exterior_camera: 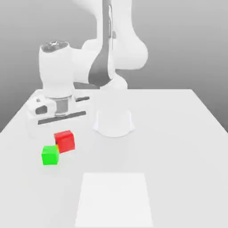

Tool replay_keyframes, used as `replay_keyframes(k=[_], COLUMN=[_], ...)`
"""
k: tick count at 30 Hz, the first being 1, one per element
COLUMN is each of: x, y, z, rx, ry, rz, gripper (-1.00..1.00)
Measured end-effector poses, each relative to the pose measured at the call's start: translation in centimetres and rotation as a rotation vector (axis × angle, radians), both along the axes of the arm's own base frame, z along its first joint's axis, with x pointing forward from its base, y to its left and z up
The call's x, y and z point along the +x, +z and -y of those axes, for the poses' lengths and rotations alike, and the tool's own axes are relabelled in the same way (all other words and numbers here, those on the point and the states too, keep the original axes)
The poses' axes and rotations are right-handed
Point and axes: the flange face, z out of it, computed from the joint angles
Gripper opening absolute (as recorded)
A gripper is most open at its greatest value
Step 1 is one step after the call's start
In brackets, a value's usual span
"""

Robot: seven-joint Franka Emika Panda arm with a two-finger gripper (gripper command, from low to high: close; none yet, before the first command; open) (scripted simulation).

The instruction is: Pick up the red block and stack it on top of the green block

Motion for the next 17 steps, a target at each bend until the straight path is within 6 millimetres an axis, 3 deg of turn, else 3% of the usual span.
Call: replay_keyframes(k=[4,14,15,17], x=[-3.8,-4.2,-4.2,-4.2], y=[0.0,-5.5,-6.1,-6.1], z=[3.5,4.0,3.8,3.8], rx=[0.015,0.026,0.021,0.021], ry=[0.011,0.015,0.022,0.022], rz=[0.001,0.008,0.005,0.005], gripper=[-1.0,-1.0,1.0,1.0])
